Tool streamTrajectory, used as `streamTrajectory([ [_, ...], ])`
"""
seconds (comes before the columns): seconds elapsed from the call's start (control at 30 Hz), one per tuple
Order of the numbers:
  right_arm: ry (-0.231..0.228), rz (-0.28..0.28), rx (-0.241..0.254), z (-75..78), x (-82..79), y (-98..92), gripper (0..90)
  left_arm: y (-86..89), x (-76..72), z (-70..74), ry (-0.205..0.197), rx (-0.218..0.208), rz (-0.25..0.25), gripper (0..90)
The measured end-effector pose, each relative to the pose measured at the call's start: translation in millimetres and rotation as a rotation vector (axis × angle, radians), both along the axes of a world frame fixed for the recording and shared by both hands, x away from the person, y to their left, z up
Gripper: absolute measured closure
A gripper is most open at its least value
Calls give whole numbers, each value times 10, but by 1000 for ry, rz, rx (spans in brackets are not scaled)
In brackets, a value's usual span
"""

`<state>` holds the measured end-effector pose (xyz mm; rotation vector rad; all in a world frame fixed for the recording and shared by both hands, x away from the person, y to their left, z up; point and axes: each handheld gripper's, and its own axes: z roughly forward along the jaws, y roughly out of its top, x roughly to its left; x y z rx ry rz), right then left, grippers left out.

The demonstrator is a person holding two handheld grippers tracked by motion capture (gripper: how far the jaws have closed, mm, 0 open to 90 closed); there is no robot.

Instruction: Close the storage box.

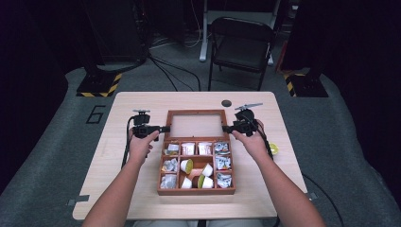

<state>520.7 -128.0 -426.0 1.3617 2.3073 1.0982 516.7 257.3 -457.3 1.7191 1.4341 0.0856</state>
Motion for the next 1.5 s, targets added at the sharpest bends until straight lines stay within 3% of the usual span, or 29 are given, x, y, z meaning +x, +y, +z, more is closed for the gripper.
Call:
streamTrajectory([
  [0.1, -4, -1, 8, 48, 24, 11, 383, -16, 59, 61, 3, 10, -10, 362],
  [0.2, -8, 10, 14, 24, 67, 33, 375, -52, 90, 35, 12, -21, 5, 361],
  [0.27, -4, 9, 6, -7, 88, 33, 369, -48, 102, 19, 15, -9, -5, 360],
  [0.37, 47, -18, 26, -137, 164, 22, 350, -72, 144, -58, 32, -7, -10, 352],
  [0.53, 84, -44, 39, -255, 211, 19, 336, -87, 192, -139, 51, -5, 16, 350],
  [0.77, 142, -71, 65, -382, 277, 43, 326, -107, 248, -234, 69, -4, 13, 336],
  [1.1, 166, -71, 69, -458, 310, 74, 327, -141, 255, -264, 85, -34, 7, 330],
  [1.5, 183, -51, 66, -506, 314, 113, 327, -124, 269, -278, 77, -29, -11, 324],
])
